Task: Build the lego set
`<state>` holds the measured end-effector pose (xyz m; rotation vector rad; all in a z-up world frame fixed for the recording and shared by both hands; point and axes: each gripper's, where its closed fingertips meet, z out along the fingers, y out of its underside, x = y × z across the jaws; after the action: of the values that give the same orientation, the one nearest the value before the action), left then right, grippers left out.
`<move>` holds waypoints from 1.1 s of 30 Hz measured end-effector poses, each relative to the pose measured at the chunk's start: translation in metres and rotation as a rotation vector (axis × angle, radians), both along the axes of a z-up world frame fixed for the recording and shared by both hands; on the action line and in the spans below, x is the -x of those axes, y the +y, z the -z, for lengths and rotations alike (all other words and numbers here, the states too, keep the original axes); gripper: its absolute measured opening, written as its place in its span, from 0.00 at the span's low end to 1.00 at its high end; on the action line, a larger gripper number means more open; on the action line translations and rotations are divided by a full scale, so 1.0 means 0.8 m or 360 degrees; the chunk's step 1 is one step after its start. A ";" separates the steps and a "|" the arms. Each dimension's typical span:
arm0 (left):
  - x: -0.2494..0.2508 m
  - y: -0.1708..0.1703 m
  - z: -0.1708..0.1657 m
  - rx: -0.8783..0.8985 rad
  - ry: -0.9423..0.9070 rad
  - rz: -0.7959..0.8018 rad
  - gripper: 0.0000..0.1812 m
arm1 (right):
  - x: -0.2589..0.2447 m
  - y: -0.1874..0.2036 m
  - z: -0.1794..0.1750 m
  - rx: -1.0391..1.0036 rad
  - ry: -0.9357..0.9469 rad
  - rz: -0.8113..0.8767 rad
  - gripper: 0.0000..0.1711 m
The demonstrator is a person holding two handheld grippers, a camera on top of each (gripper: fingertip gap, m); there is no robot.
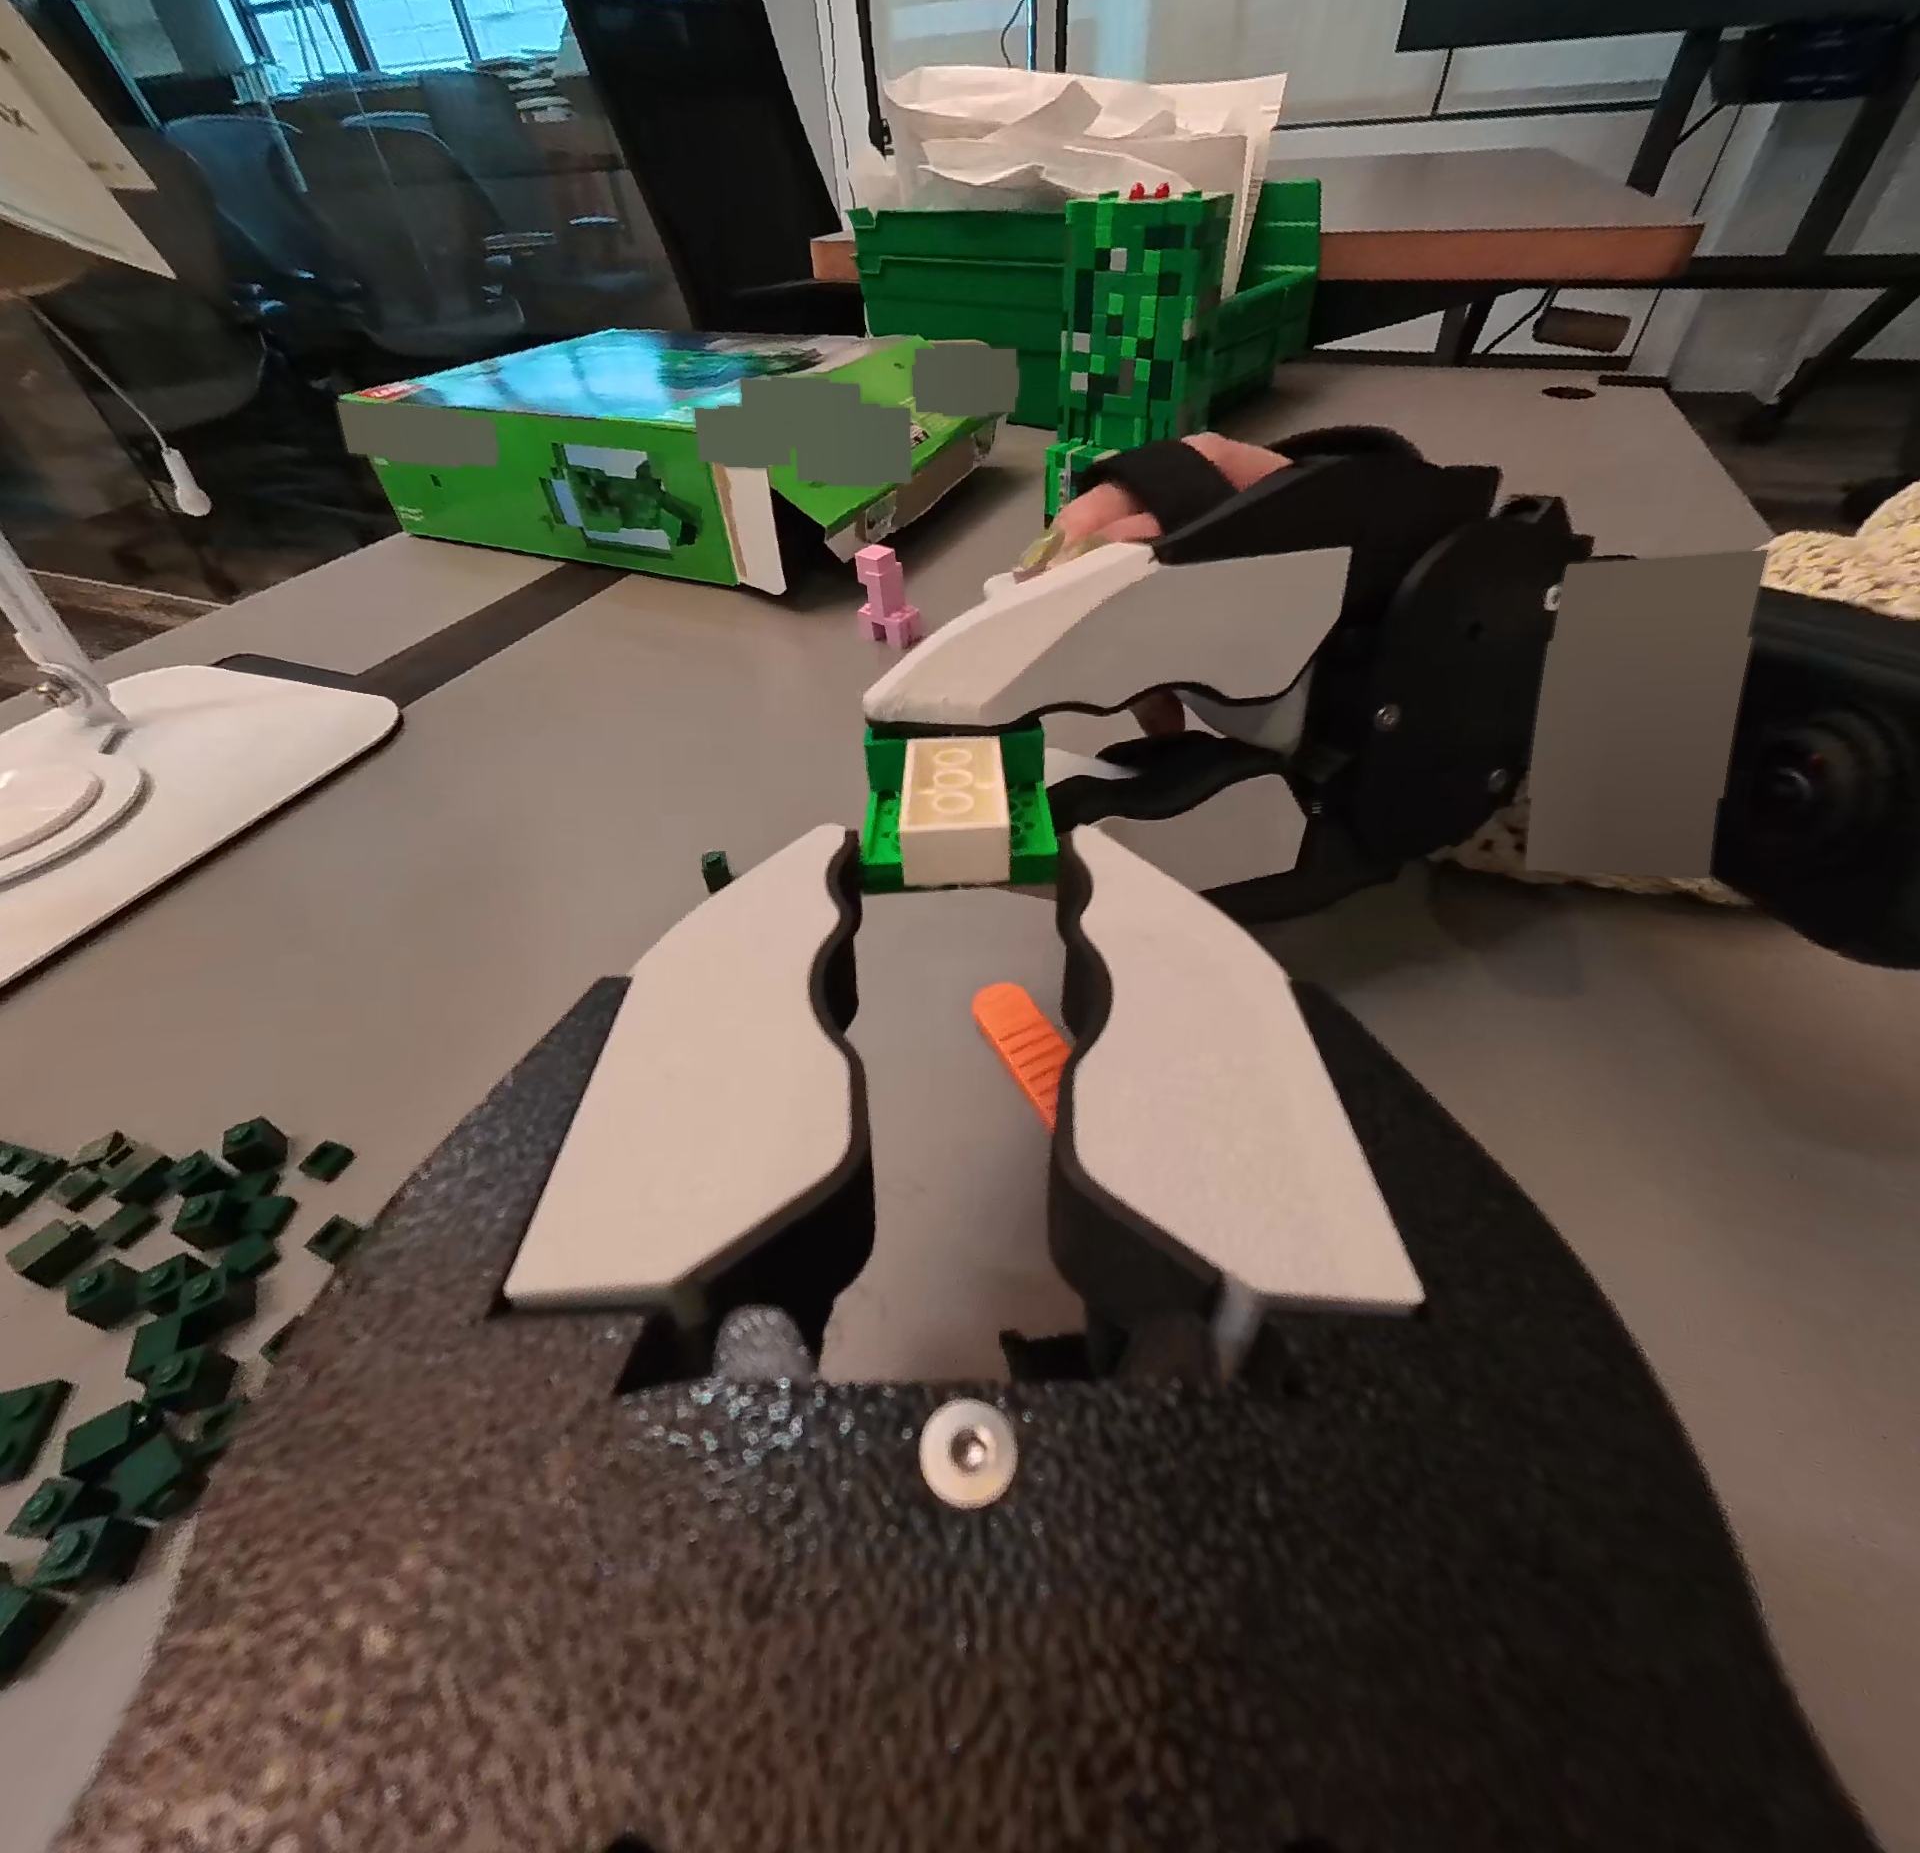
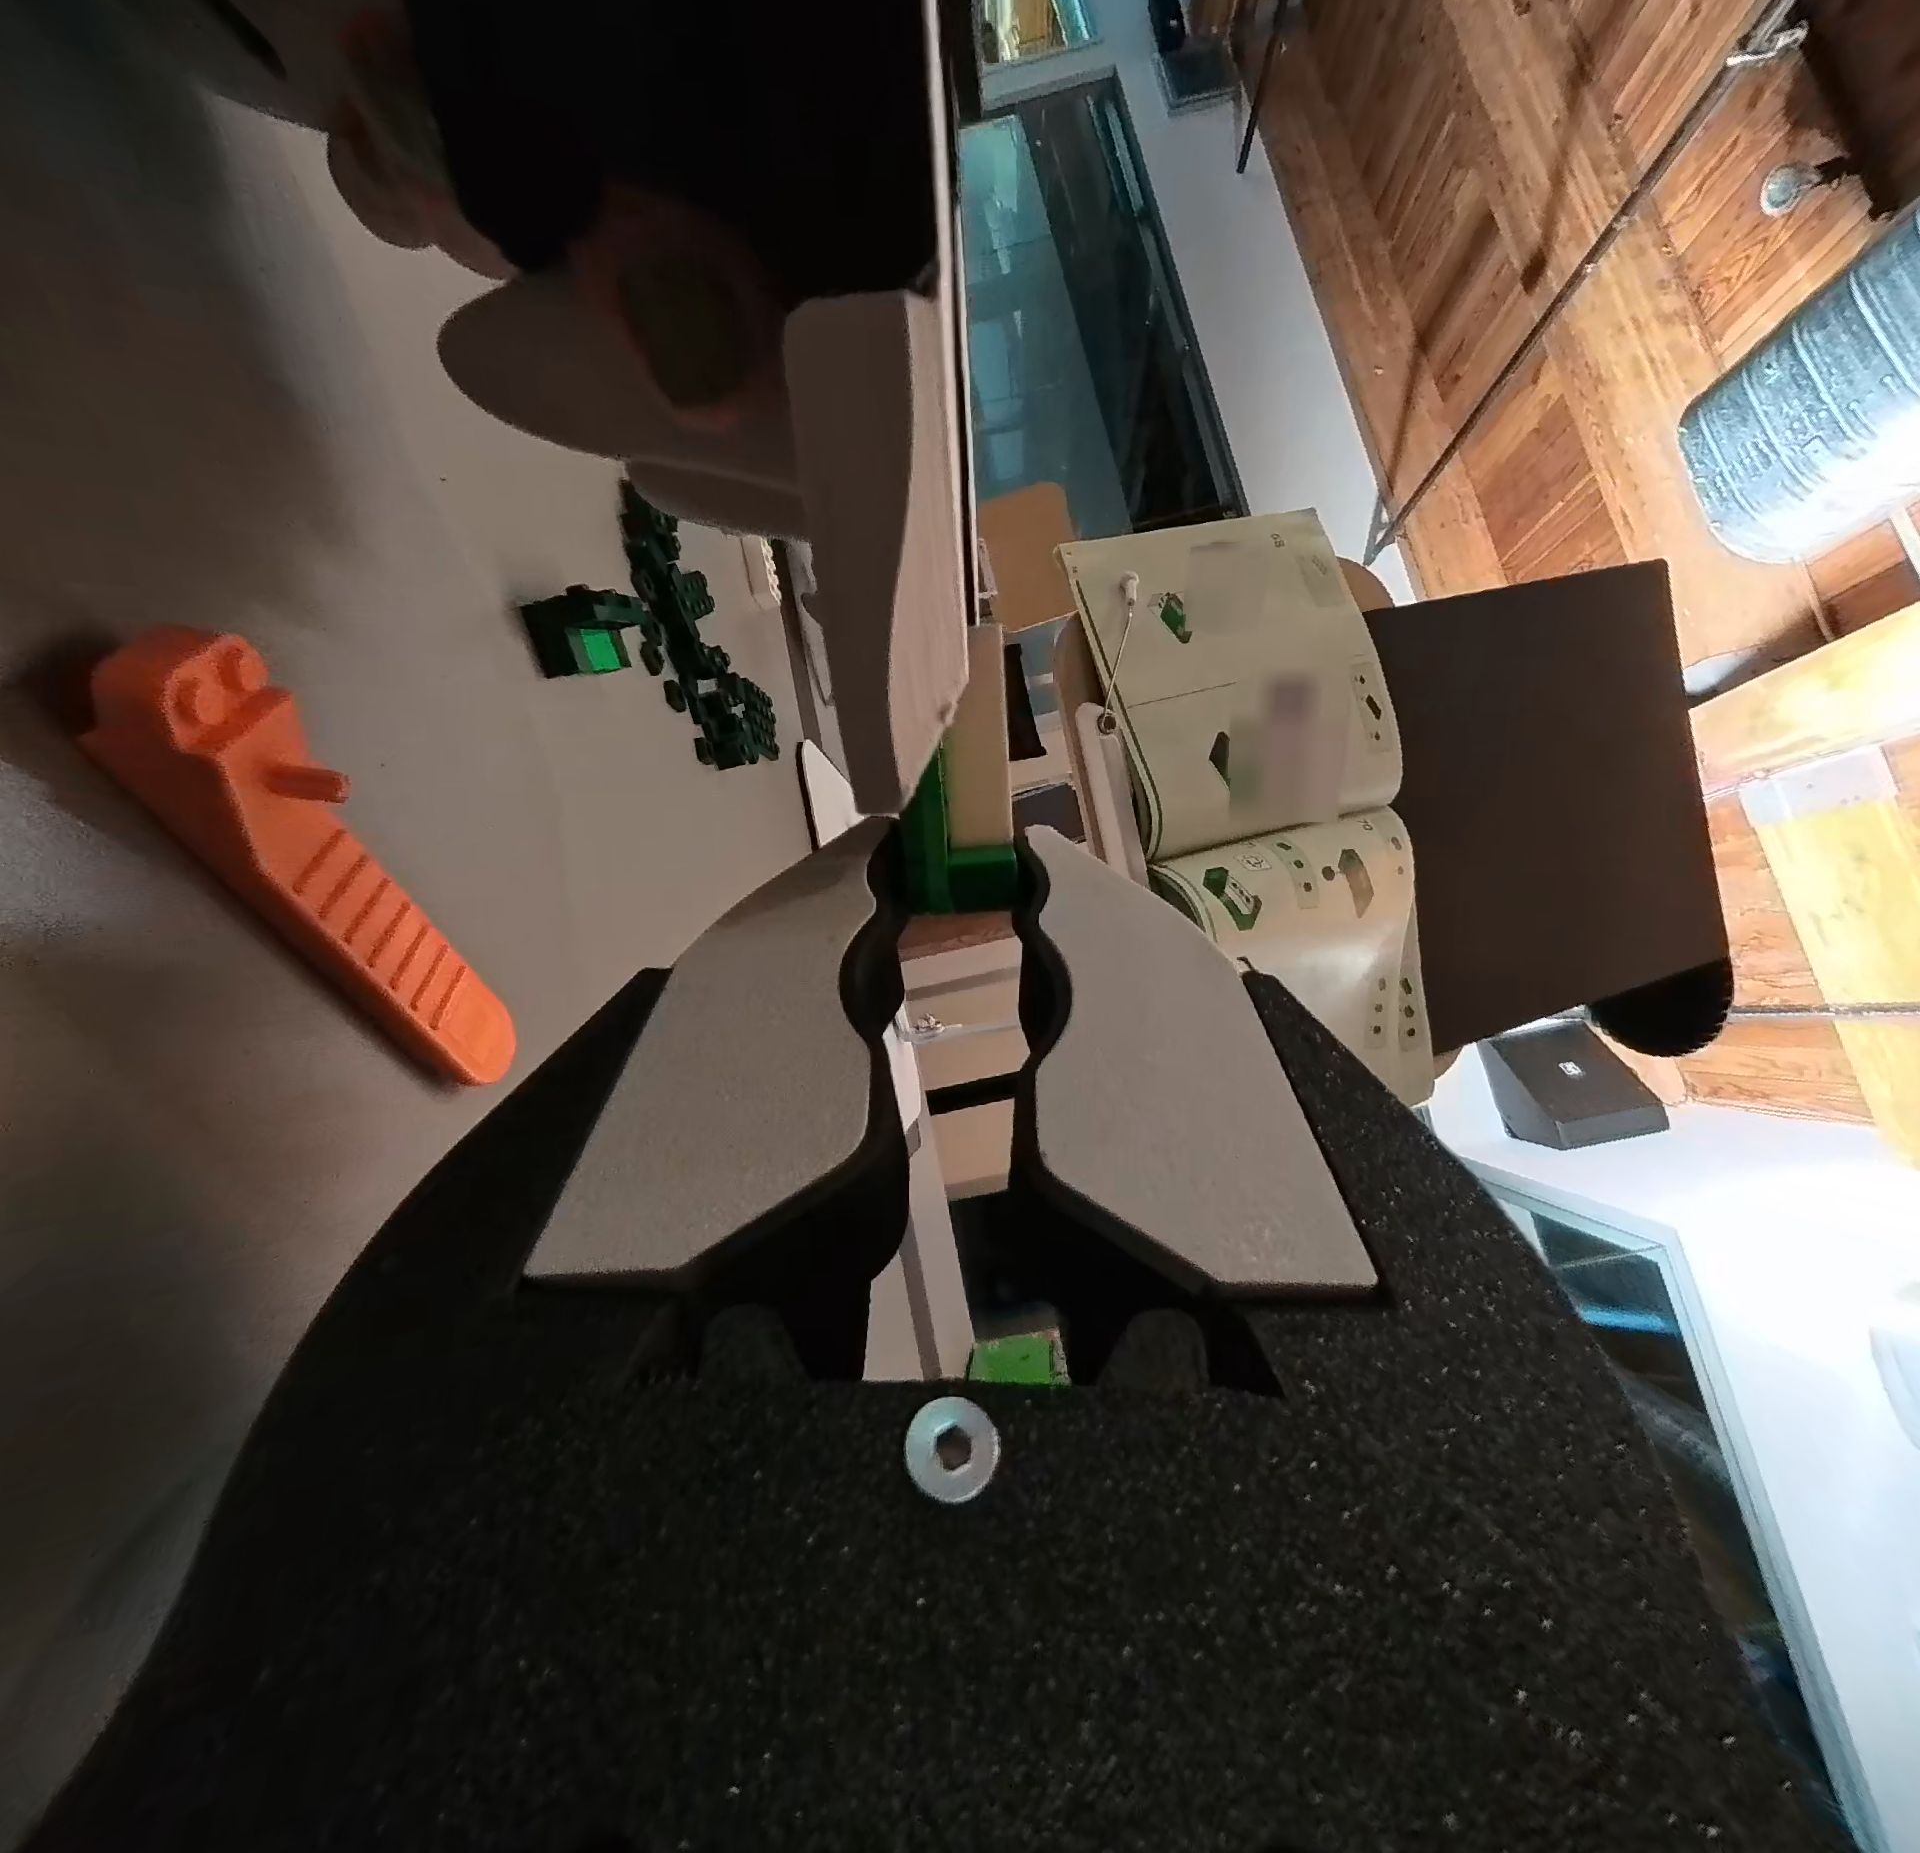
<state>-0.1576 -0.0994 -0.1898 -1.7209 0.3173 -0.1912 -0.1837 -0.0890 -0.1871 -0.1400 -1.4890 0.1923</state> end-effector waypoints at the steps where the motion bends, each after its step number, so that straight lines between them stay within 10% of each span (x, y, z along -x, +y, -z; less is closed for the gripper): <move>1: 0.000 0.000 0.000 0.0000 0.0009 -0.0001 0.19 | -0.002 -0.002 0.000 -0.0001 -0.0003 -0.0001 0.10; 19: 0.040 -0.017 -0.034 -0.0321 0.0373 -0.0289 0.19 | -0.013 0.037 -0.025 0.0557 0.0086 0.0097 0.16; 28: 0.038 -0.023 -0.053 -0.0543 0.0817 -0.0518 0.19 | -0.028 -0.008 -0.057 0.1795 -0.0174 -0.0648 0.11; 33: 0.021 -0.016 -0.051 -0.0539 0.0940 -0.0530 0.19 | -0.029 -0.021 -0.059 0.1716 -0.0155 -0.0662 0.11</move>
<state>-0.1744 -0.1122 -0.1494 -1.4349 0.4563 0.5946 -0.1606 -0.1062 -0.1400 -0.7059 -1.3544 1.3316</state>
